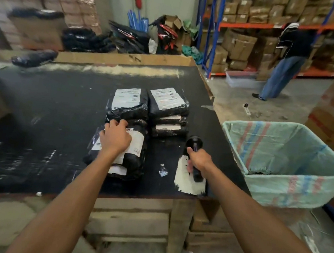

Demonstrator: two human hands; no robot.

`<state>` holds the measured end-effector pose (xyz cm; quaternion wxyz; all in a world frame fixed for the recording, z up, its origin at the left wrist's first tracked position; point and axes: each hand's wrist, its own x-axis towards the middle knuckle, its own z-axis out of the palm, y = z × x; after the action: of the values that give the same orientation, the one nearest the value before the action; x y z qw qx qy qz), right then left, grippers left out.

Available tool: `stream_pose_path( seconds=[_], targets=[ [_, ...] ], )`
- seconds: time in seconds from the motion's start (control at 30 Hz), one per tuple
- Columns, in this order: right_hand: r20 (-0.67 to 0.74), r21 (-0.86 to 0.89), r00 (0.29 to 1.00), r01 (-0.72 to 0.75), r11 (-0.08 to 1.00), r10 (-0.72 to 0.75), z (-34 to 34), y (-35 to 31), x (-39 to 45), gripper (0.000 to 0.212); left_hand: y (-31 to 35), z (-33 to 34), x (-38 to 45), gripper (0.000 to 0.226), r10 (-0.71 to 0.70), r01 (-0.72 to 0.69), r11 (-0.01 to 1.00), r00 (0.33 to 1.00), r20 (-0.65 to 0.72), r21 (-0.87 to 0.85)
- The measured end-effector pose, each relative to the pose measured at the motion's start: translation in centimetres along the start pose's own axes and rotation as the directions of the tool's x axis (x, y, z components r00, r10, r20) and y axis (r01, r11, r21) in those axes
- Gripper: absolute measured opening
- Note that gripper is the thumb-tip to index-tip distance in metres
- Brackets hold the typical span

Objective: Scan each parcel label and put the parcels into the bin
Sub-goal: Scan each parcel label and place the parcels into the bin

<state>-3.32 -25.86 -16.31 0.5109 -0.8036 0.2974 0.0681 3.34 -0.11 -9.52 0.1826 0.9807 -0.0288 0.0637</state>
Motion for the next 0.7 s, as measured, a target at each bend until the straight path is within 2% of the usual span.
stream_pose_path(
  seconds=[0.07,0.13,0.2,0.27,0.3,0.47,0.53,0.6,0.7],
  targets=[
    [0.004,0.126,1.0,-0.019,0.992,0.019,0.7,-0.4,-0.7,0.036,-2.2,-0.1,-0.2,0.046,-0.078,0.078,0.997,0.997,0.001,0.02],
    [0.052,0.274,0.997,-0.065,0.96,0.053,1.4,-0.4,-1.1,0.032,-4.0,-0.4,-0.1,0.063,-0.244,0.244,0.97,0.97,0.015,-0.004],
    [0.09,0.353,0.993,-0.097,0.93,0.07,2.0,-0.3,-1.5,0.033,-5.7,-1.1,0.3,0.079,-0.39,0.401,0.914,0.909,0.147,-0.057],
    [0.1,0.368,0.993,-0.099,0.925,0.066,2.4,-0.3,-2.0,0.031,-7.2,-1.8,0.3,0.082,-0.391,0.458,0.867,0.87,0.301,-0.197],
    [0.104,0.378,0.993,-0.098,0.921,0.063,2.5,-0.3,-2.1,0.029,-7.7,-2.1,0.1,0.08,-0.373,0.464,0.844,0.868,0.327,-0.27],
    [0.147,0.422,0.988,-0.106,0.9,0.048,2.8,-0.6,-3.0,0.02,-8.0,-2.3,-1.3,0.071,-0.404,0.489,0.766,0.871,0.279,-0.419],
    [0.161,0.458,0.986,-0.107,0.883,0.036,3.0,-0.6,-3.4,0.017,-7.5,-2.4,-1.6,0.06,-0.422,0.521,0.647,0.853,0.308,-0.556],
    [0.177,0.494,0.984,-0.107,0.863,0.02,3.0,-0.5,-3.8,0.014,-6.9,-2.7,-1.8,0.041,-0.387,0.558,0.48,0.827,0.407,-0.677],
    [0.195,0.514,0.98,-0.072,0.855,-0.034,2.5,-0.3,-4.4,0.006,-5.5,-3.2,-2.6,0.024,-0.301,0.607,0.289,0.792,0.532,-0.74]
  ],
)
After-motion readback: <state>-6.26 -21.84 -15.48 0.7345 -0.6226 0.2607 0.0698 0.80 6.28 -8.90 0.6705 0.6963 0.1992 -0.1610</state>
